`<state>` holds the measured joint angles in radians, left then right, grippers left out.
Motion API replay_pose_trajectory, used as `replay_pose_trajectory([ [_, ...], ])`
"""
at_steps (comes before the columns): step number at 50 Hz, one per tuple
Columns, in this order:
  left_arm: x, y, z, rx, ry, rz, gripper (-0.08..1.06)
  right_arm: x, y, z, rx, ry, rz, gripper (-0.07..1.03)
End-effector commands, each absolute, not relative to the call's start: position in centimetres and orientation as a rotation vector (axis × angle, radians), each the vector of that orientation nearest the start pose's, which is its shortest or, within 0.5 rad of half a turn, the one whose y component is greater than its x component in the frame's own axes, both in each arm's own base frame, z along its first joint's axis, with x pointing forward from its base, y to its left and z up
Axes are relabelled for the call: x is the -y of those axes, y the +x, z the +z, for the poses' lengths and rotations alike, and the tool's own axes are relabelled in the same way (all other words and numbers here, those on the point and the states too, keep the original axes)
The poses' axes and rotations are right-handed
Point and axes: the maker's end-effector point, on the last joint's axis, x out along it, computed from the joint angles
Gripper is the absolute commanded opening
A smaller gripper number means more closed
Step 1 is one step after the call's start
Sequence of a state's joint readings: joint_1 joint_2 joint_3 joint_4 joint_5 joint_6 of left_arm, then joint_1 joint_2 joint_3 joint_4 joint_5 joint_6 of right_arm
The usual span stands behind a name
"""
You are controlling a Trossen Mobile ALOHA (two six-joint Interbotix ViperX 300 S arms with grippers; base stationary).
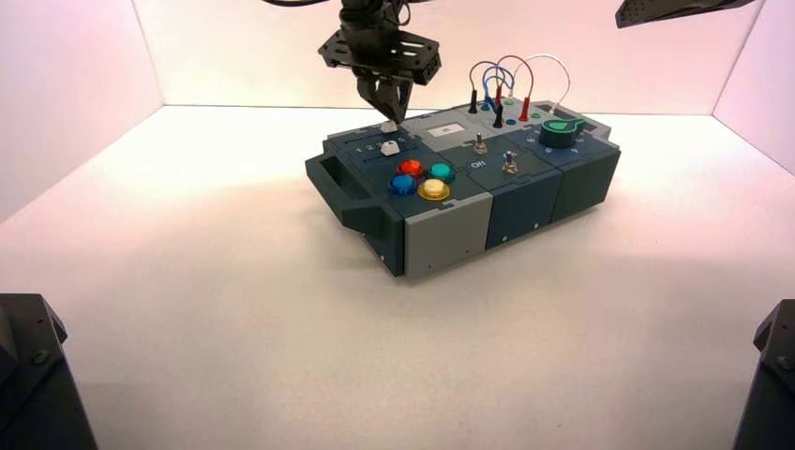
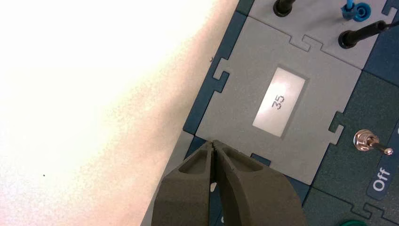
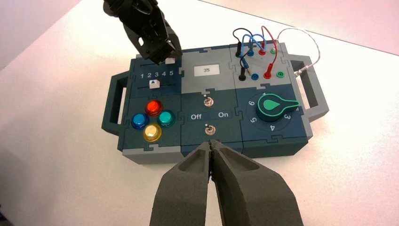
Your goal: Move the top slider to position 3.
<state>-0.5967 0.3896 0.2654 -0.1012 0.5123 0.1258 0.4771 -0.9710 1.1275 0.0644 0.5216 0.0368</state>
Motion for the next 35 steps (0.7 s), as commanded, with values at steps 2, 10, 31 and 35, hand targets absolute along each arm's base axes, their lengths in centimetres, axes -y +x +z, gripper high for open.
replay_pose_trajectory([
  [2, 27.54, 39.27, 5.23, -1.095, 0.348, -0.597, -0.03, -10.82, 19.67, 19.72, -0.666, -0.062, 0.461, -0.02],
  [10, 27.44, 39.12, 5.18, -1.098, 0.349, -0.597, -0.03, -10.82, 19.67, 19.72, -0.666, -0.060, 0.461, -0.02],
  [31, 27.30, 38.91, 5.42, -1.099, 0.351, -0.598, -0.03, -10.82, 19.67, 19.72, -0.666, -0.060, 0.461, -0.02],
  [35, 27.28, 38.87, 5.44, -1.100, 0.349, -0.597, -0.03, -10.82, 19.67, 19.72, -0.666, -0.062, 0.461, -0.02],
])
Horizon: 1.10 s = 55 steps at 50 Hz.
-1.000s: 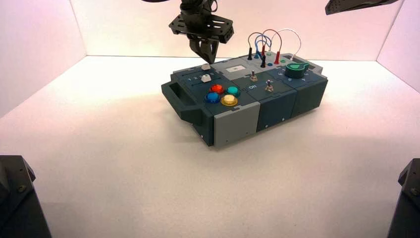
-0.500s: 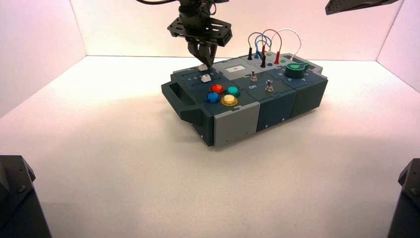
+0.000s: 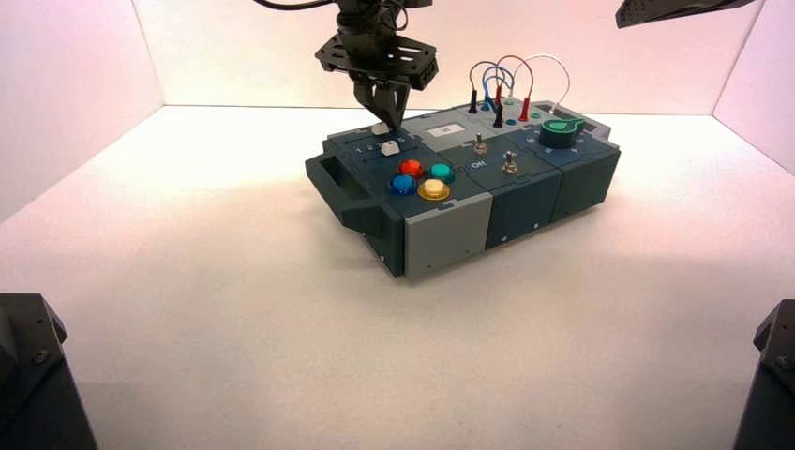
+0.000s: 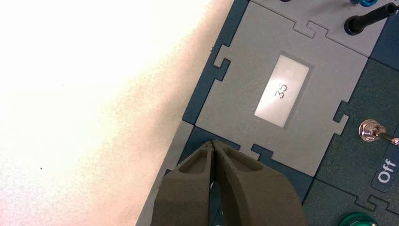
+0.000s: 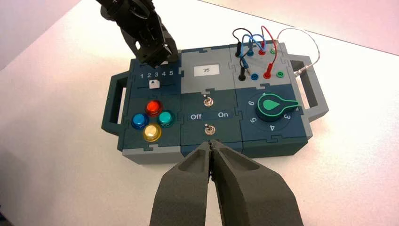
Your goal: Move the top slider to position 3.
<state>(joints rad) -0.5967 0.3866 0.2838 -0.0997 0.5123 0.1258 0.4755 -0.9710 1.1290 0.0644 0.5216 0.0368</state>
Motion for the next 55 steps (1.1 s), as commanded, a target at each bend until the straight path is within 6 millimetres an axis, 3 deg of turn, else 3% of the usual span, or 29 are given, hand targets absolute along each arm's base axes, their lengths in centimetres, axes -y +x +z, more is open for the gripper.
replay_pose_trajectory([
  [1, 27.28, 38.87, 5.44, -1.100, 0.349, -0.597, -0.03, -10.82, 19.67, 19.72, -0.666, -0.060, 0.461, -0.02],
  [55, 27.02, 38.48, 6.24, -1.091, 0.347, -0.598, -0.03, -10.82, 19.67, 19.72, -0.666, -0.060, 0.461, -0.02],
])
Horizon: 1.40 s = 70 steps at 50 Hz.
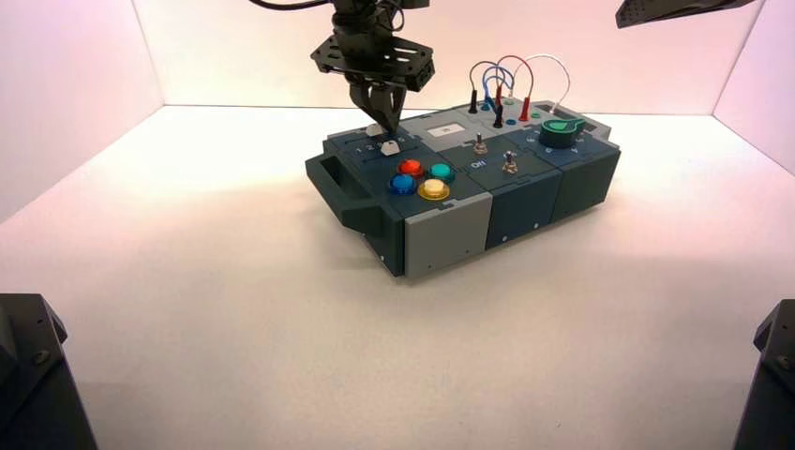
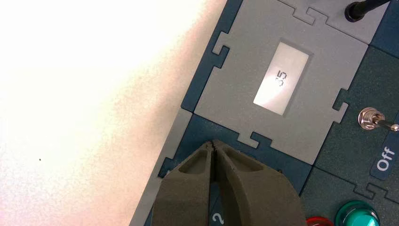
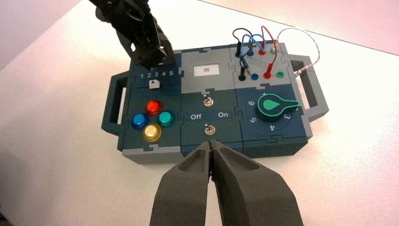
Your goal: Move the top slider to position 3.
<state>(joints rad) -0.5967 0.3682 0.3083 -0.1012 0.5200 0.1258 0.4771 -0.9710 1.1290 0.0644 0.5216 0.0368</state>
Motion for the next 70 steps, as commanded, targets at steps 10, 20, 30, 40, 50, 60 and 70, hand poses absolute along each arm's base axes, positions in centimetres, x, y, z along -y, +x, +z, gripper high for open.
replay_pose_trajectory([
  [10, 27.0, 38.4, 6.2, -1.092, 0.347, -0.598, -0.03, -10.8, 19.7, 19.7, -0.666, -0.062, 0.461, -0.02],
  [20, 26.9, 38.3, 6.1, -1.095, 0.348, -0.597, -0.03, -10.8, 19.7, 19.7, -0.666, -0.060, 0.461, -0.02],
  [30, 26.8, 38.2, 6.0, -1.100, 0.349, -0.597, -0.03, -10.8, 19.7, 19.7, -0.666, -0.060, 0.461, -0.02],
  [40, 26.9, 38.3, 6.1, -1.097, 0.349, -0.597, -0.03, -10.8, 19.7, 19.7, -0.666, -0.062, 0.461, -0.02],
  [50, 27.2, 38.7, 6.7, -1.080, 0.344, -0.599, -0.03, -10.8, 19.7, 19.7, -0.666, -0.060, 0.461, -0.02],
  [60, 28.2, 39.3, 8.1, -1.064, 0.345, -0.613, -0.03, -10.8, 19.7, 19.7, -0.667, -0.061, 0.461, -0.02],
  [70, 28.7, 39.0, 9.1, -1.075, 0.354, -0.626, -0.03, -10.8, 19.6, 19.7, -0.669, -0.061, 0.461, -0.02],
])
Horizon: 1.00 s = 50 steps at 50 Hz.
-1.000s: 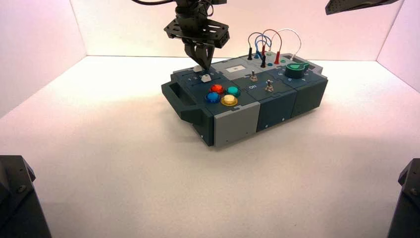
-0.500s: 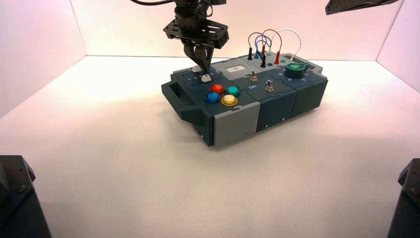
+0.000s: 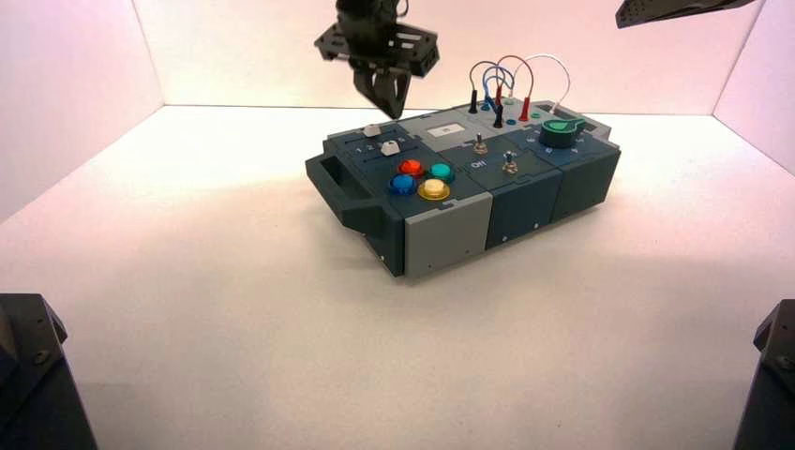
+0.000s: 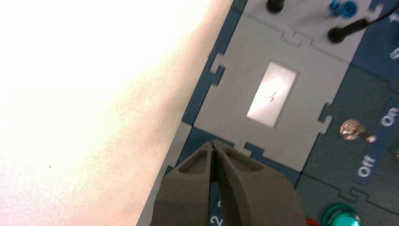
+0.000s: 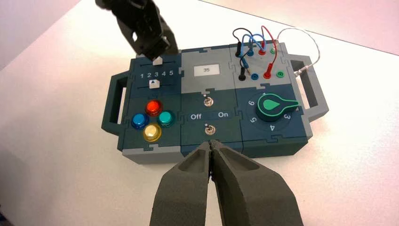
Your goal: Move the top slider to position 3.
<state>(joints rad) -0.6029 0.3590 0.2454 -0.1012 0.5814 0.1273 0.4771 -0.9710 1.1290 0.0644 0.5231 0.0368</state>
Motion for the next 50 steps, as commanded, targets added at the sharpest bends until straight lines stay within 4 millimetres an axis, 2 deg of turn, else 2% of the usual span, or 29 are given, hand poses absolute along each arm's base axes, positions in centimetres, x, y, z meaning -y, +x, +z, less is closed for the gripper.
replay_pose_trajectory([
  [1, 28.7, 39.0, 9.2, -1.075, 0.354, -0.627, -0.03, -10.8, 19.6, 19.7, -0.669, -0.061, 0.461, -0.02],
  [20, 27.4, 36.2, 11.6, -1.150, 0.381, -0.639, -0.03, -10.8, 19.6, 19.7, -0.670, -0.061, 0.461, -0.02],
  [40, 24.5, 31.7, 11.4, -1.241, 0.415, -0.642, -0.03, -10.8, 19.6, 19.8, -0.671, -0.058, 0.461, -0.02],
  [50, 24.2, 31.3, 11.2, -1.242, 0.417, -0.642, -0.03, -10.8, 19.6, 19.8, -0.668, -0.058, 0.463, -0.02],
])
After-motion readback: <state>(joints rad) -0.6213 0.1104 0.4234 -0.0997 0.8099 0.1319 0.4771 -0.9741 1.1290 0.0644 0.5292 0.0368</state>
